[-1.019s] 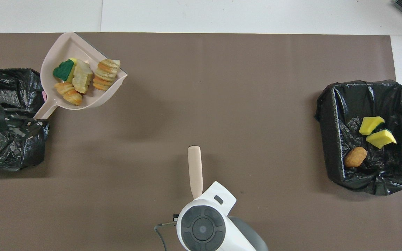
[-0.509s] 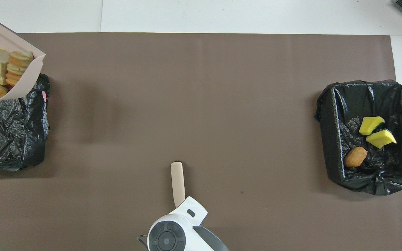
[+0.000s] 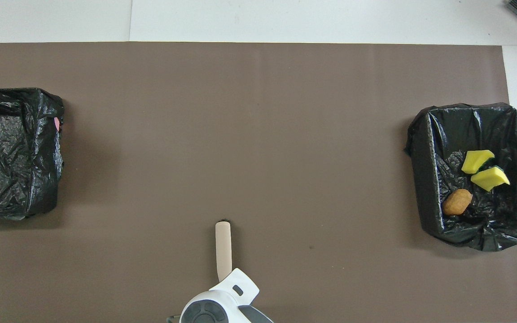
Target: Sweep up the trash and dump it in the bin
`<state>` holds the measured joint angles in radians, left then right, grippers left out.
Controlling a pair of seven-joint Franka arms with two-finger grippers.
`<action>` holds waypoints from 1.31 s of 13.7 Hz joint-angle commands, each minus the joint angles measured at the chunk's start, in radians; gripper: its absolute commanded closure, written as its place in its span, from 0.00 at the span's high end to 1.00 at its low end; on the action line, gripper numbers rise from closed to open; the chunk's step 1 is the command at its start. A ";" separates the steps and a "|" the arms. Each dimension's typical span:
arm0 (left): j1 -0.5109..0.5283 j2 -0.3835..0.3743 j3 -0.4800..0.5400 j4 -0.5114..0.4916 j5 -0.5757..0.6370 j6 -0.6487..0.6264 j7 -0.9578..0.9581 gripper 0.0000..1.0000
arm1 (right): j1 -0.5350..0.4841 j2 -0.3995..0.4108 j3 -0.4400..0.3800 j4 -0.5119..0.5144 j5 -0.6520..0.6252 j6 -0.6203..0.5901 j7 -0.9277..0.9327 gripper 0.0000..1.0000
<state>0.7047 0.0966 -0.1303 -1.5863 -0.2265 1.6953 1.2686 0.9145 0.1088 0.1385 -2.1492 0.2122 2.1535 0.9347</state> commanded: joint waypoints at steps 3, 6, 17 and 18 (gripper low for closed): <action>0.007 0.025 0.000 0.055 0.202 0.029 0.080 0.00 | 0.009 -0.027 0.003 -0.020 0.024 -0.006 0.030 0.17; -0.007 0.026 0.000 0.051 0.343 0.028 0.077 0.00 | 0.009 -0.021 0.001 -0.006 0.022 -0.012 0.030 0.44; -0.097 0.018 -0.009 0.000 0.585 -0.060 0.064 0.00 | -0.331 -0.075 -0.008 0.340 -0.020 -0.538 -0.408 1.00; -0.093 0.026 -0.008 0.000 0.596 -0.048 0.066 0.00 | -0.363 -0.075 -0.008 0.359 -0.049 -0.572 -0.462 1.00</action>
<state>0.6165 0.1188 -0.1483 -1.5774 0.3346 1.6320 1.3361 0.6113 0.0204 0.1200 -1.8487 0.1998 1.6497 0.5695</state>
